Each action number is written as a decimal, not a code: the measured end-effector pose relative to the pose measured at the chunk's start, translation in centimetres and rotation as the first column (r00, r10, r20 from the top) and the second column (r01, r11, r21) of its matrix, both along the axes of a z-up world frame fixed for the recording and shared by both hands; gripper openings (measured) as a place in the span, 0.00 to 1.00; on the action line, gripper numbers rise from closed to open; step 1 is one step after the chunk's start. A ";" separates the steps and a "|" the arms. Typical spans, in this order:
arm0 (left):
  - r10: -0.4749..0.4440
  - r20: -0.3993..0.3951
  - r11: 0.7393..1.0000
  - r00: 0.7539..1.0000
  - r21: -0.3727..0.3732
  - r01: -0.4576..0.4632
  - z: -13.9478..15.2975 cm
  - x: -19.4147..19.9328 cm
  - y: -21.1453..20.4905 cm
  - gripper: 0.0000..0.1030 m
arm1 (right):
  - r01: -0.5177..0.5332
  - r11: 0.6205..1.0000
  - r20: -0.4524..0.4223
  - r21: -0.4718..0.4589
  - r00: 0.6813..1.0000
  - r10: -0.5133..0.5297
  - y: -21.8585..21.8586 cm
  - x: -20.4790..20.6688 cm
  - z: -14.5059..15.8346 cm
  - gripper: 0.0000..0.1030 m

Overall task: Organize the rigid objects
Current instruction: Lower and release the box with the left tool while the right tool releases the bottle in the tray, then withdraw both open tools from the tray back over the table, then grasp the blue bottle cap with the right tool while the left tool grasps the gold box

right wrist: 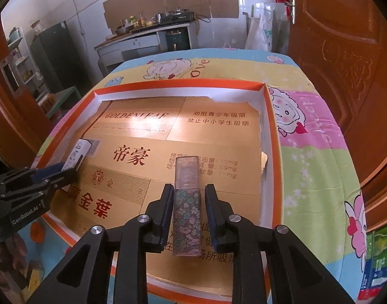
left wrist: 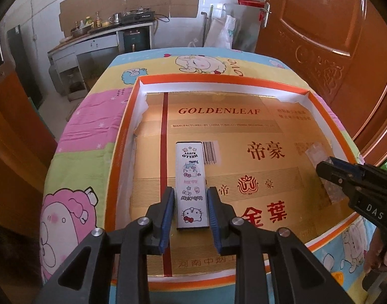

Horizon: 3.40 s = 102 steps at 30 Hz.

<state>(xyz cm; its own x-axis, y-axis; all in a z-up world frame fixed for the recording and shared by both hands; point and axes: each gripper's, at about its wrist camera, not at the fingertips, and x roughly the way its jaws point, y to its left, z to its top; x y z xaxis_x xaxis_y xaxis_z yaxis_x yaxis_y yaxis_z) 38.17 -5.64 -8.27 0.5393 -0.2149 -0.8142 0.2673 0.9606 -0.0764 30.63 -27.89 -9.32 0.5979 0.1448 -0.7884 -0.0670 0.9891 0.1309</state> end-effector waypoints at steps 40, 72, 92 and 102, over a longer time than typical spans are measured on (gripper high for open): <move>0.150 0.390 0.980 0.908 -0.179 -0.085 7.9 -23.1 8.3 0.62 | 0.083 0.996 0.349 -0.014 0.934 -0.073 4.5 -26.1 6.5 0.61; 0.115 0.380 0.989 0.918 -0.130 -0.070 4.7 -27.9 9.5 0.62 | -0.246 0.966 0.197 -0.083 0.946 0.258 13.8 -30.0 -1.9 0.61; -0.065 0.186 0.994 0.980 0.096 0.047 0.9 -20.9 4.3 0.50 | -0.227 0.973 0.217 -0.041 0.949 0.231 11.5 -30.0 -1.9 0.30; -0.083 0.120 0.994 0.989 0.081 0.074 -0.4 -19.7 4.0 0.19 | -0.228 0.973 0.222 -0.027 0.948 0.228 11.2 -30.2 -1.9 0.30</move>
<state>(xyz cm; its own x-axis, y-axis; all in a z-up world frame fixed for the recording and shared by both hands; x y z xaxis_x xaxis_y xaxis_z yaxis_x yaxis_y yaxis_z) 18.45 -1.64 -8.65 0.6205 -0.2008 -0.7581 0.3452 0.9379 0.0341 0.40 -16.68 -11.24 0.7092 0.2970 -0.6394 -0.3181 0.9442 0.0857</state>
